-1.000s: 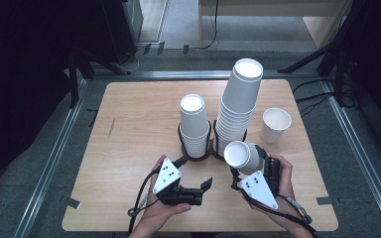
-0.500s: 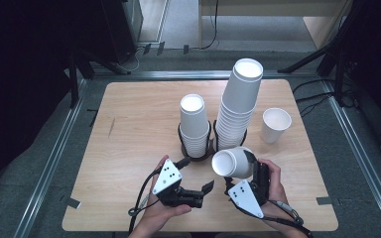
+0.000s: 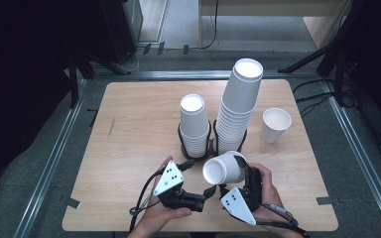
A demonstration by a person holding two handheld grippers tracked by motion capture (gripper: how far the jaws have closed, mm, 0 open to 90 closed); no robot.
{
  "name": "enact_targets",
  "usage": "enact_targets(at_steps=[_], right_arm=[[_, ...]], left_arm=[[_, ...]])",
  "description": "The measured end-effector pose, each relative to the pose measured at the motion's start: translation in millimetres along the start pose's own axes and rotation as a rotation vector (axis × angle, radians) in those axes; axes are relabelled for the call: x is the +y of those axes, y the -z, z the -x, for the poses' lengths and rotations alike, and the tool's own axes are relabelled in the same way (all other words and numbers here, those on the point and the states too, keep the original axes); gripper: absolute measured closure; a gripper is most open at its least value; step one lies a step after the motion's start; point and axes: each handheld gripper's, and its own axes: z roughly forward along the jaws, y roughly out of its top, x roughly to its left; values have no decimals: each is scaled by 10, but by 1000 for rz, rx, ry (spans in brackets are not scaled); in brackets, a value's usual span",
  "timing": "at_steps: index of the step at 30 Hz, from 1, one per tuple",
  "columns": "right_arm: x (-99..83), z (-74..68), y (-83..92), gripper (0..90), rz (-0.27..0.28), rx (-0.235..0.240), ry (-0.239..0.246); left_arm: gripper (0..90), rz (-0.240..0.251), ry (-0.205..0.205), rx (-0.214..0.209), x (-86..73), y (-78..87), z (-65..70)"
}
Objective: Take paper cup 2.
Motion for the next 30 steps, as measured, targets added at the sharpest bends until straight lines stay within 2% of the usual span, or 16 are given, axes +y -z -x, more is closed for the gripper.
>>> enact_targets(at_steps=[15, 18, 23, 30], right_arm=[[37, -96, 9, 143, 32, 49, 25], [44, -117, 16, 143, 35, 63, 26], [49, -138, 23, 143, 42, 86, 27], [50, -158, 24, 143, 44, 102, 28]], left_arm=[[16, -29, -29, -56, -7, -28, 65], [18, -31, -25, -72, -11, -30, 62], [38, -27, -11, -84, -9, -22, 47], [53, -44, -22, -87, -16, -29, 47]])
